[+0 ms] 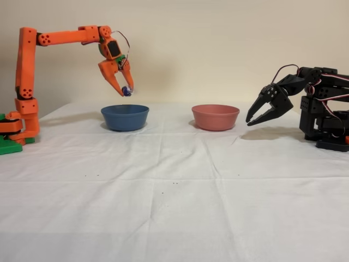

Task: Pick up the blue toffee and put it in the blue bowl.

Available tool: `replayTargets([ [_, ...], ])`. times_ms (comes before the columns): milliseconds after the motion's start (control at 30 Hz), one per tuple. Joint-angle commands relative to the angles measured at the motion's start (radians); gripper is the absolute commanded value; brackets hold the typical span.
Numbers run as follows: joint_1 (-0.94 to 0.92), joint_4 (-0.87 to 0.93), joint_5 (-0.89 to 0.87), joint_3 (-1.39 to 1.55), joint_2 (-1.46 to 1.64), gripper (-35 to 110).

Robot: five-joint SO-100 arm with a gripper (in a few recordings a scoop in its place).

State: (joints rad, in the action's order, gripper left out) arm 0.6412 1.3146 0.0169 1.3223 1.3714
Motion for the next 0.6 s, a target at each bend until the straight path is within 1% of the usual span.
replayTargets([
  [0,-0.021,-0.026,0.025,0.000,0.032,10],
  [300,-0.060,-0.066,0.038,0.109,0.026,10],
  [567,-0.041,-0.066,0.048,0.100,0.003,10],
])
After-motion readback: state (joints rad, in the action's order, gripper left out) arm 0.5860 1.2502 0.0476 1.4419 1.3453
